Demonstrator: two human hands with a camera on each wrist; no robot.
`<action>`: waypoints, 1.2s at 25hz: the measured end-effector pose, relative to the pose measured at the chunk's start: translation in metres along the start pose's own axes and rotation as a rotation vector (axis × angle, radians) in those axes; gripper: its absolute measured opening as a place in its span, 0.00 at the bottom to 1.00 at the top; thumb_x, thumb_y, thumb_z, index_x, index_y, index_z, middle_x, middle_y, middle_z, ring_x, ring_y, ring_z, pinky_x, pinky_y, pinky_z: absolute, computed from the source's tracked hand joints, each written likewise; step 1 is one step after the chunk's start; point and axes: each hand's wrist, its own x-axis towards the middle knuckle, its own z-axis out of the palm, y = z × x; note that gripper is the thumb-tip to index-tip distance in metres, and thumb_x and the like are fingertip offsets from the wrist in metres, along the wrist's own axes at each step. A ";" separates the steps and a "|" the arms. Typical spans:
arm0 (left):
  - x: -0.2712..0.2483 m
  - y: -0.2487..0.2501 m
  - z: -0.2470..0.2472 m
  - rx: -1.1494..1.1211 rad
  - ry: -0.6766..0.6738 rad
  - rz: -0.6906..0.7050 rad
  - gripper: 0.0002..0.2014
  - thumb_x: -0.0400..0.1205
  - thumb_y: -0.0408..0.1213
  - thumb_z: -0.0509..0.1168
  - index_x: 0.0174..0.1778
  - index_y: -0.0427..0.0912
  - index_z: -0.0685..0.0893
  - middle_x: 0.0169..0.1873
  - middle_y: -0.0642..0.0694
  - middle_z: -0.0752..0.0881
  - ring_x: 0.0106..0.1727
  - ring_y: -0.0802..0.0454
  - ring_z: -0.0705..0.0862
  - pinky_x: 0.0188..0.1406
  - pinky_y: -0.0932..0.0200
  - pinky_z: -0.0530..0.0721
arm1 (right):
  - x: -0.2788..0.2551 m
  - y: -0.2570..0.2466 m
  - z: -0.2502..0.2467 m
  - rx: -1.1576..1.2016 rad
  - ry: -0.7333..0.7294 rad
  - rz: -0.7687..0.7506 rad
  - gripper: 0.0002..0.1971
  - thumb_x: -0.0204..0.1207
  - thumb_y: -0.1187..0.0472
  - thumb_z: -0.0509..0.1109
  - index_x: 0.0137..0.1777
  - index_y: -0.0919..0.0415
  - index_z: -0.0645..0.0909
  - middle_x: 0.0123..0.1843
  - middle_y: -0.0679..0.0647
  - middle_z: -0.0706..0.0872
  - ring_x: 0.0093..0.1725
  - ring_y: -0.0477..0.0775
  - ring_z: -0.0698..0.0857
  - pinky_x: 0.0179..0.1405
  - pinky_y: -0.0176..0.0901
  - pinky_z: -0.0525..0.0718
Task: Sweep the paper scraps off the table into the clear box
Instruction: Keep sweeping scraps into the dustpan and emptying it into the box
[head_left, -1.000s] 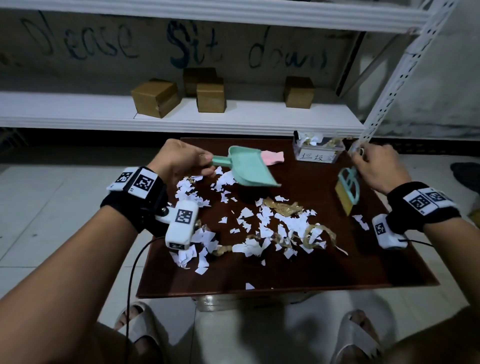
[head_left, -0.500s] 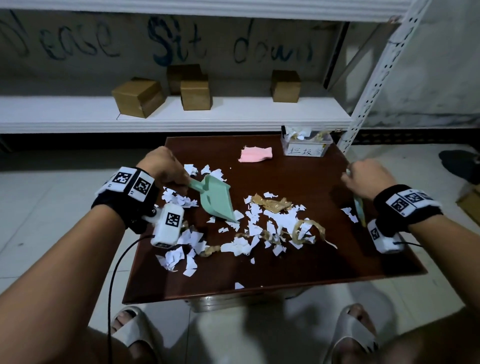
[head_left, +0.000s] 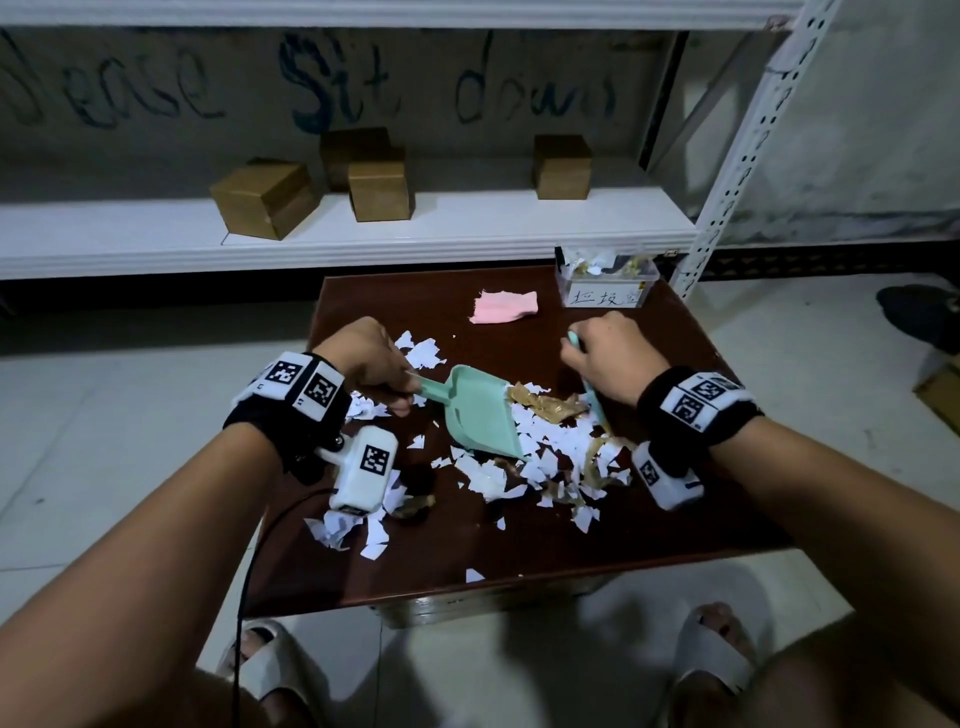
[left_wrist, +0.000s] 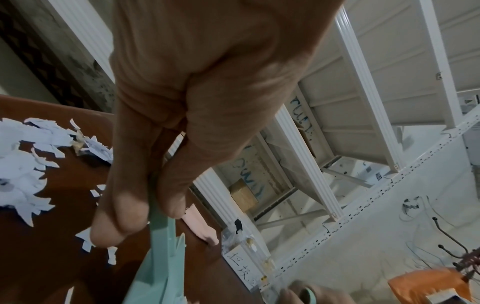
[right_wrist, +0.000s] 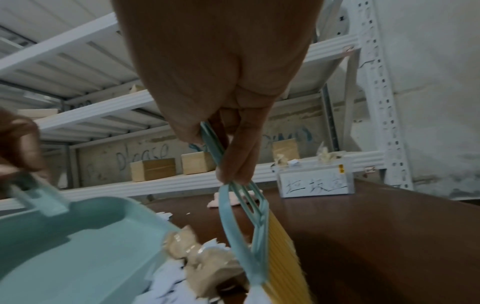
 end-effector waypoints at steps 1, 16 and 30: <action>0.000 0.002 0.003 0.002 -0.005 -0.001 0.11 0.77 0.21 0.74 0.51 0.16 0.86 0.43 0.19 0.88 0.28 0.41 0.89 0.48 0.46 0.92 | 0.001 -0.009 0.005 0.017 0.004 -0.021 0.17 0.84 0.53 0.66 0.32 0.55 0.72 0.31 0.55 0.76 0.35 0.61 0.77 0.40 0.46 0.73; 0.010 0.004 0.018 0.031 -0.071 -0.010 0.10 0.72 0.18 0.76 0.49 0.21 0.89 0.44 0.22 0.90 0.35 0.36 0.91 0.41 0.48 0.93 | 0.014 -0.040 0.011 0.290 0.141 -0.011 0.18 0.86 0.55 0.62 0.35 0.63 0.79 0.28 0.57 0.88 0.26 0.52 0.90 0.30 0.47 0.87; 0.026 -0.007 0.029 -0.072 0.013 -0.026 0.05 0.73 0.18 0.76 0.42 0.30 0.92 0.38 0.27 0.91 0.46 0.29 0.92 0.54 0.41 0.90 | 0.020 -0.003 -0.037 0.501 0.331 0.159 0.16 0.87 0.61 0.63 0.35 0.58 0.80 0.36 0.58 0.91 0.29 0.49 0.93 0.24 0.39 0.87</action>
